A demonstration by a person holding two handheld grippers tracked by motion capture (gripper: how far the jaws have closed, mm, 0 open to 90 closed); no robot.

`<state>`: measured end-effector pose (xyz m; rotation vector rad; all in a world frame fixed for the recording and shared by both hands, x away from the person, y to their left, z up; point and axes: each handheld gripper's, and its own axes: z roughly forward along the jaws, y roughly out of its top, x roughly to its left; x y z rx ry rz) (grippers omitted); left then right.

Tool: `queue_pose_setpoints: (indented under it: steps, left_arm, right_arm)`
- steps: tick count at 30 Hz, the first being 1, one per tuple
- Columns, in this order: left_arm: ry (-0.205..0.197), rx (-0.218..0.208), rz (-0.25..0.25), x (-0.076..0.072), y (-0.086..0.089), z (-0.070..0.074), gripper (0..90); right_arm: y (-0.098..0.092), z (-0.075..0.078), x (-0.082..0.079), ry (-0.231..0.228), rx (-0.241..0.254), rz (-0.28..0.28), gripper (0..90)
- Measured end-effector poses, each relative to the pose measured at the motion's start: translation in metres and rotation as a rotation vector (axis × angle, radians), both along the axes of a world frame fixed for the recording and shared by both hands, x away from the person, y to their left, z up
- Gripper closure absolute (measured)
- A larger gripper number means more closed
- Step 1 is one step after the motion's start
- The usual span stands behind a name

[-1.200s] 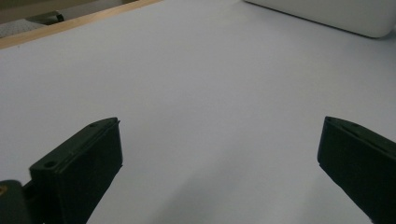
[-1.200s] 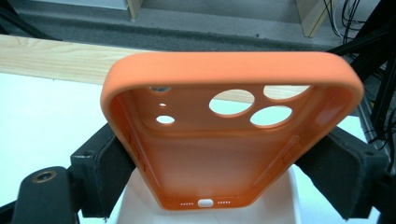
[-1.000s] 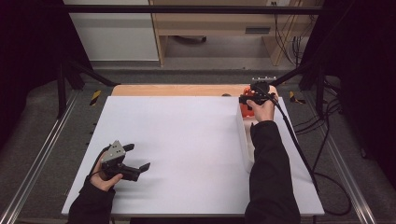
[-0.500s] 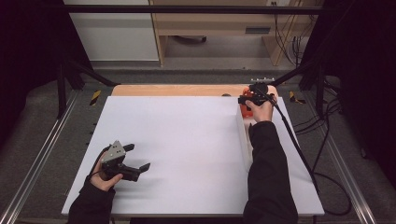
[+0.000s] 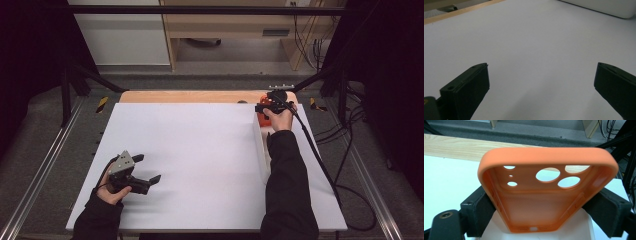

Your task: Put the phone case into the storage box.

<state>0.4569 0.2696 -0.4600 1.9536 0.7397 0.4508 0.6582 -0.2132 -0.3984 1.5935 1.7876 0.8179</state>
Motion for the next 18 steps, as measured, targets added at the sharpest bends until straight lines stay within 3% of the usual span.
queue_pose_setpoints:
  steps: [10, 18]
  left_arm:
    - [0.000, 0.000, -0.001, 0.0000, 0.0000, 0.0000, 0.0]
    - [-0.001, 0.003, -0.002, -0.0001, -0.0004, -0.0001, 0.0]
  right_arm:
    - [-0.0008, -0.0009, 0.0005, 0.010, 0.021, 0.027, 3.8]
    - [-0.0032, 0.0026, -0.0026, 0.012, 0.019, 0.042, 1.5]
